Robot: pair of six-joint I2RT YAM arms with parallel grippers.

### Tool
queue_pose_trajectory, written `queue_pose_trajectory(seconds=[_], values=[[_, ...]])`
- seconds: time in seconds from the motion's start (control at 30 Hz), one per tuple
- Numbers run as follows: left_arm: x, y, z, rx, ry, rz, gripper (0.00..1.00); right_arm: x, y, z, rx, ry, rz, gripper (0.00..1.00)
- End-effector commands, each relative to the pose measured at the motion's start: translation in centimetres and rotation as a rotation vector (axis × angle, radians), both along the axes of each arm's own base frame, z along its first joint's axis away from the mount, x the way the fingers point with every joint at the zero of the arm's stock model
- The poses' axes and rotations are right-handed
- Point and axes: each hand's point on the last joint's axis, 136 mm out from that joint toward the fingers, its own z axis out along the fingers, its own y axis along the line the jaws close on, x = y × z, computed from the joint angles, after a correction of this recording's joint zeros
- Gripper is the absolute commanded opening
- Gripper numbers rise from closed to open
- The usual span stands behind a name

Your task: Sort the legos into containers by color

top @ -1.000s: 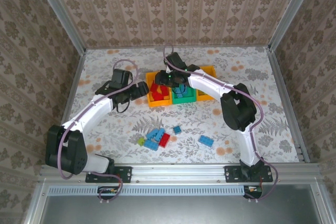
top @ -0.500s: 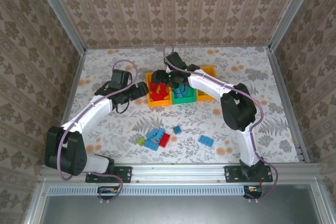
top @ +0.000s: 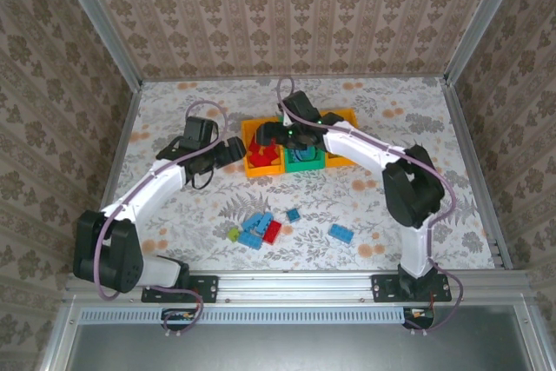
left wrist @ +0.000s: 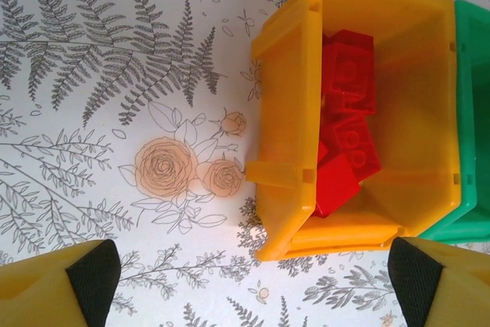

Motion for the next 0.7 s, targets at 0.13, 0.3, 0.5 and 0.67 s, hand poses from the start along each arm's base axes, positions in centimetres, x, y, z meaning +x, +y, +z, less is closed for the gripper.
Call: queue_pose_trajectory(seconds=[0.13, 0.3, 0.5, 0.67], values=[[0.0, 0.5, 0.4, 0.011, -0.033, -0.005, 1.0, -4.9, -6.7, -0.6, -0.224, -0.07, 0.013, 1.0], [0.2, 0.0, 0.2, -0.014, -0.037, -0.017, 1.0, -9.6, -10.7, -1.3, -0.297, -0.078, 0.043, 1.0], [0.5, -0.5, -0.4, -0.026, -0.028, -0.029, 1.0, -16.4, -16.3, -4.6, -0.477, 0.017, 0.113, 1.0], [1.0, -1.1, -0.8, -0.049, -0.013, -0.04, 1.0, -20.0, -17.4, -6.4, -0.529, 0.11, 0.16, 1.0]])
